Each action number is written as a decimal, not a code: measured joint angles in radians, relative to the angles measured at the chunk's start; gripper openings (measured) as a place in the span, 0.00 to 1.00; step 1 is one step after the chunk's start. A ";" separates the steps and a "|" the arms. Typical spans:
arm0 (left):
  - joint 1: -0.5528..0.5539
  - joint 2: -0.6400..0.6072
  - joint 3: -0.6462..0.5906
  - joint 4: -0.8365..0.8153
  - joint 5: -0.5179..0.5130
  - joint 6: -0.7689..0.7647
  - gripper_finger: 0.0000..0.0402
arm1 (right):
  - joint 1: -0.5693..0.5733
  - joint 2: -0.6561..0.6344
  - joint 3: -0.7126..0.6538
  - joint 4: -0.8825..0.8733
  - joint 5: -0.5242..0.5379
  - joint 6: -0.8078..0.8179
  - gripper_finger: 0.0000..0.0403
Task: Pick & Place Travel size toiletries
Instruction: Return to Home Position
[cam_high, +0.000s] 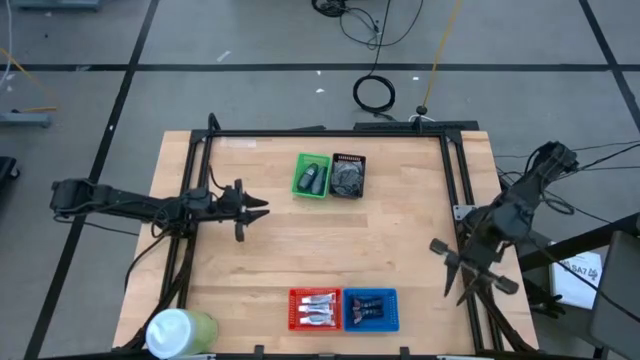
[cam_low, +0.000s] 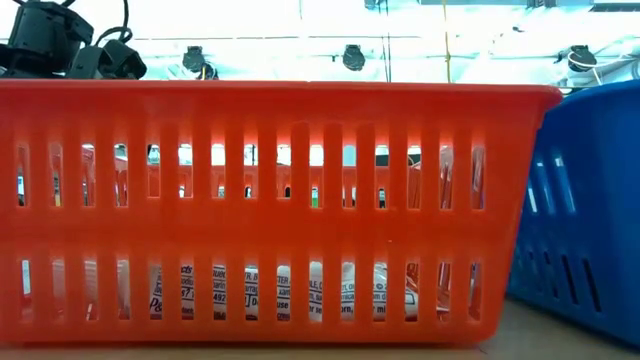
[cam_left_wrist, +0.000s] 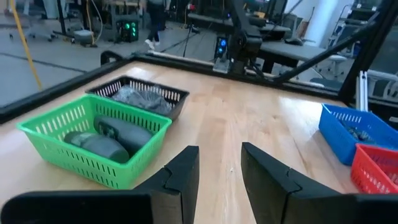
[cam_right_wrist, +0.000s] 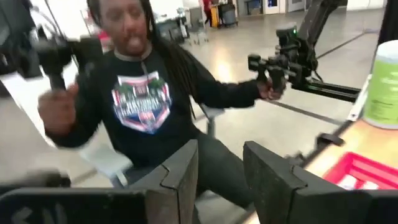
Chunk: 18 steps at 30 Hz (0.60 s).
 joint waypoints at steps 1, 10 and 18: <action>0.004 -0.008 0.000 0.002 0.001 0.002 0.29 | 0.000 -0.031 -0.022 -0.022 0.000 -0.029 0.29; 0.039 -0.157 0.000 -0.086 0.093 0.004 0.29 | -0.033 -0.244 -0.329 0.138 0.134 -0.094 0.29; 0.058 -0.272 0.000 -0.162 0.113 0.058 0.29 | -0.043 -0.418 -0.500 0.220 0.134 -0.057 0.30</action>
